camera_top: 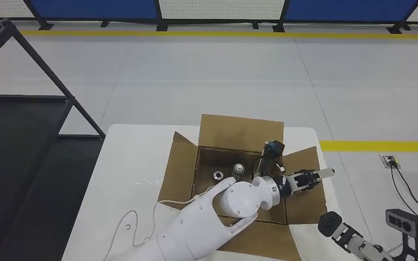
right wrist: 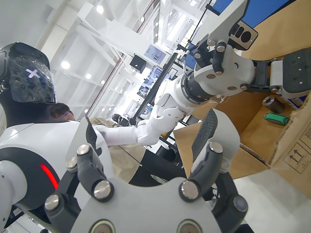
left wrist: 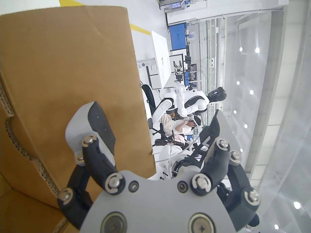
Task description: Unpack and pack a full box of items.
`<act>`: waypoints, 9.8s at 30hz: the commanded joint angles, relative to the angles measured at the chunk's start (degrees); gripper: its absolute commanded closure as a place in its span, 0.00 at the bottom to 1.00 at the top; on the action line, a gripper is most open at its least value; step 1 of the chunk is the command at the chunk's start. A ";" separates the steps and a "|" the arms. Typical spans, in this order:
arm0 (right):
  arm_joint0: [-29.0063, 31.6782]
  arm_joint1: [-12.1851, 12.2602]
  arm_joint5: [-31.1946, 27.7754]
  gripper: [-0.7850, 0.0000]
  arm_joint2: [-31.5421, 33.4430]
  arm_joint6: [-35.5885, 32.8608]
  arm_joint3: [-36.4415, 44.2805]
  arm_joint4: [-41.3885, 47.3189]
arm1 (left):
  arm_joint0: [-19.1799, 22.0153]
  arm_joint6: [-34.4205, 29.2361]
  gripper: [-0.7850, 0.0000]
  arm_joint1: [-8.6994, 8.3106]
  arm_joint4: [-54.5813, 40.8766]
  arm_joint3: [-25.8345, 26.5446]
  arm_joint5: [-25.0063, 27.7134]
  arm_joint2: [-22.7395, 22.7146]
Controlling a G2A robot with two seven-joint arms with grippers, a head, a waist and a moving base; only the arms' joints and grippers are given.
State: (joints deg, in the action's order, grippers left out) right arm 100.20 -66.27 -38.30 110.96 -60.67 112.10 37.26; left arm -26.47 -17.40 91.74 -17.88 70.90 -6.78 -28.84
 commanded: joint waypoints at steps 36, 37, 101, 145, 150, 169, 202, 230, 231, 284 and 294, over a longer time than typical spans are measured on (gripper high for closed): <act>-4.54 0.78 11.51 0.00 -1.16 13.08 -4.69 -15.99 | -42.84 5.64 0.00 -9.13 29.88 54.37 -5.47 -30.20; -4.54 0.78 11.51 0.00 -1.16 13.08 -4.69 -15.99 | -42.84 5.64 0.00 -9.13 29.88 54.37 -5.47 -30.20; -21.73 1.46 37.21 0.00 -26.02 21.86 8.80 -51.27 | -80.77 16.47 0.00 -10.61 2.01 63.75 24.04 -71.70; -14.42 1.97 37.89 0.00 -16.74 31.17 0.78 -56.82 | -75.86 15.45 0.00 -10.76 1.44 63.14 17.95 -71.01; -15.27 1.98 35.90 0.00 -16.98 31.36 -2.10 -55.46 | -75.86 15.45 0.00 -10.76 1.44 63.14 17.95 -71.01; -15.83 2.24 40.44 0.00 -20.84 29.60 10.88 -65.53 | -75.86 15.45 0.00 -10.76 1.44 63.14 17.95 -71.01; -54.34 -3.51 62.27 0.00 -56.72 13.27 -10.23 -84.20 | -73.73 18.78 0.00 -10.69 0.14 63.75 15.02 -72.02; -56.27 -4.91 58.30 0.00 -57.29 13.97 -23.89 -87.28 | -75.19 7.17 0.00 -11.55 -8.71 63.37 6.39 -78.15; -56.48 -5.06 58.23 0.00 -57.51 13.96 -24.45 -87.20 | -75.19 7.01 0.00 -11.59 -9.02 63.38 6.10 -78.41; -24.67 -2.54 50.01 1.00 -34.31 20.67 21.86 -89.69 | -75.17 7.12 0.00 -11.61 -9.29 63.44 5.85 -78.66; -24.67 -2.54 50.01 1.00 -34.31 20.67 21.86 -89.69 | -75.17 7.12 0.00 -11.61 -9.29 63.44 5.85 -78.66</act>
State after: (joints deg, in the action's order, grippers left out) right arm 75.53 -68.81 11.71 76.65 -40.01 133.97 -52.43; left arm -101.64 -10.28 80.13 -27.17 134.34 -0.92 -107.50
